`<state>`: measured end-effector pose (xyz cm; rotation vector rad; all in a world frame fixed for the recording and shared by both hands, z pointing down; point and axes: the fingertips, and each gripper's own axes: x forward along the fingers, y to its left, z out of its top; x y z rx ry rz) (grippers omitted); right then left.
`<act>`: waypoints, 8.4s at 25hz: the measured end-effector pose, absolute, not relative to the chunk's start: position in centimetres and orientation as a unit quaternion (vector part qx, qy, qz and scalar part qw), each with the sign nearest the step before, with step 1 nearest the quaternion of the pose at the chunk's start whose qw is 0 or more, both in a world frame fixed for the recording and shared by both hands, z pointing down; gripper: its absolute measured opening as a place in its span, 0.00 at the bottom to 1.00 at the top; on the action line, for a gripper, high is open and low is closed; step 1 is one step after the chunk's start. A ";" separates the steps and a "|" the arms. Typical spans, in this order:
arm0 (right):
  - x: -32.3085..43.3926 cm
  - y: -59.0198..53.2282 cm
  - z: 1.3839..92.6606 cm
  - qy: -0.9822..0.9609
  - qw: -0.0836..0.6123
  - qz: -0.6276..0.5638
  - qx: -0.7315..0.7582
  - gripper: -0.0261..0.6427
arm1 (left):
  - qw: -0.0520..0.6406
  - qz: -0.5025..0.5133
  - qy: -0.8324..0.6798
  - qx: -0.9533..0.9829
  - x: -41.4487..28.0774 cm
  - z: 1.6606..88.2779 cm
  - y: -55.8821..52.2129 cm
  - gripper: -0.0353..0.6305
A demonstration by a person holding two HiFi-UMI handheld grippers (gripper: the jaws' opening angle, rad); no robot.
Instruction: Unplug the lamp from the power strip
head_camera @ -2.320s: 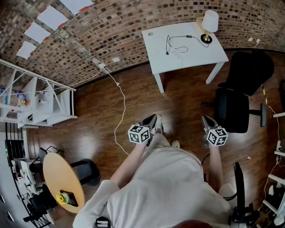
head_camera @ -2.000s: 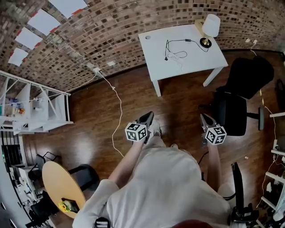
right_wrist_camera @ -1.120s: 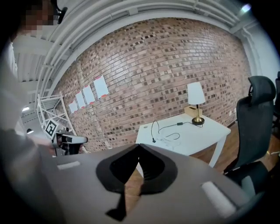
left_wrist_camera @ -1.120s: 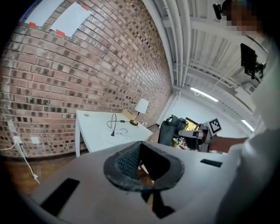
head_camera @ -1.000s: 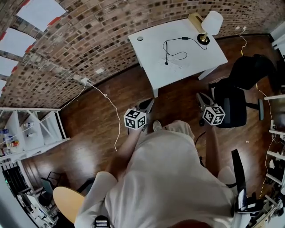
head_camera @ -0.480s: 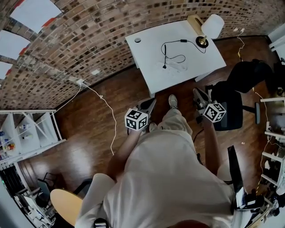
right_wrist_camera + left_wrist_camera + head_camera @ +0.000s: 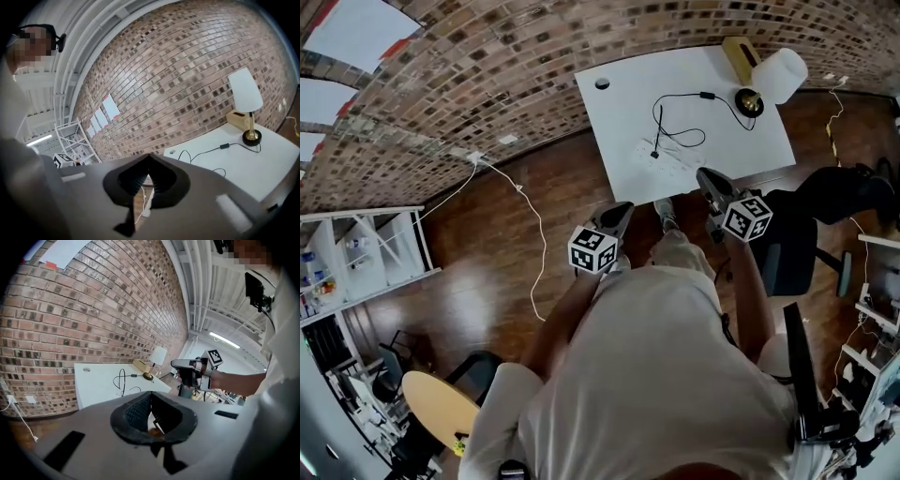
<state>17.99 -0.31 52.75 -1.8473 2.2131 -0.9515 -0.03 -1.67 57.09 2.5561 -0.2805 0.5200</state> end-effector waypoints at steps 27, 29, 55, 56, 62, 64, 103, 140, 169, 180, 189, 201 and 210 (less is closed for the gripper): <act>24.9 -7.4 65.4 0.840 -0.281 -0.230 -0.403 0.11 | 0.279 0.278 -0.272 0.878 9.3 63.5 -7.3 0.06; 24.5 -8.0 66.0 0.849 -0.281 -0.227 -0.386 0.11 | 0.288 0.271 -0.287 0.873 9.3 63.7 -7.1 0.06; 18.3 -10.4 68.5 0.871 -0.344 -0.181 -0.301 0.15 | 0.193 0.444 -0.175 0.857 12.7 78.0 -8.8 0.16; 18.0 -10.4 68.9 0.869 -0.348 -0.187 -0.299 0.15 | 0.182 0.462 -0.170 0.851 12.5 79.1 -8.8 0.16; 16.6 -11.2 71.8 0.849 -0.377 -0.221 -0.296 0.17 | 0.109 0.514 -0.133 0.840 11.6 82.6 -9.8 0.35; 16.4 -11.6 73.1 0.841 -0.391 -0.232 -0.293 0.18 | 0.099 0.515 -0.128 0.842 11.5 82.9 -10.5 0.38; 14.5 -11.9 84.3 0.769 -0.450 -0.357 -0.281 0.15 | 0.125 0.487 -0.078 0.861 13.9 85.7 -9.3 0.57; 15.1 -11.8 84.1 0.738 -0.496 -0.362 -0.279 0.11 | 0.125 0.543 -0.060 0.828 13.9 86.5 -9.0 0.59; 15.5 -11.6 84.0 0.714 -0.530 -0.369 -0.271 0.11 | 0.118 0.537 -0.049 0.834 14.2 86.2 -9.0 0.59; 14.6 -12.4 80.2 0.711 -0.485 -0.429 -0.276 0.11 | 0.117 0.541 -0.039 0.832 14.2 86.1 -9.0 0.59; 16.4 -12.4 80.1 0.707 -0.455 -0.466 -0.275 0.11 | 0.115 0.530 -0.046 0.839 14.1 86.1 -8.9 0.59; 18.3 -8.6 80.9 0.696 -0.387 -0.552 -0.248 0.11 | 0.135 0.471 -0.104 0.866 13.5 82.8 -9.8 0.51; 18.6 -6.5 81.2 0.708 -0.377 -0.547 -0.241 0.18 | 0.203 0.442 -0.172 0.857 13.0 81.7 -8.6 0.50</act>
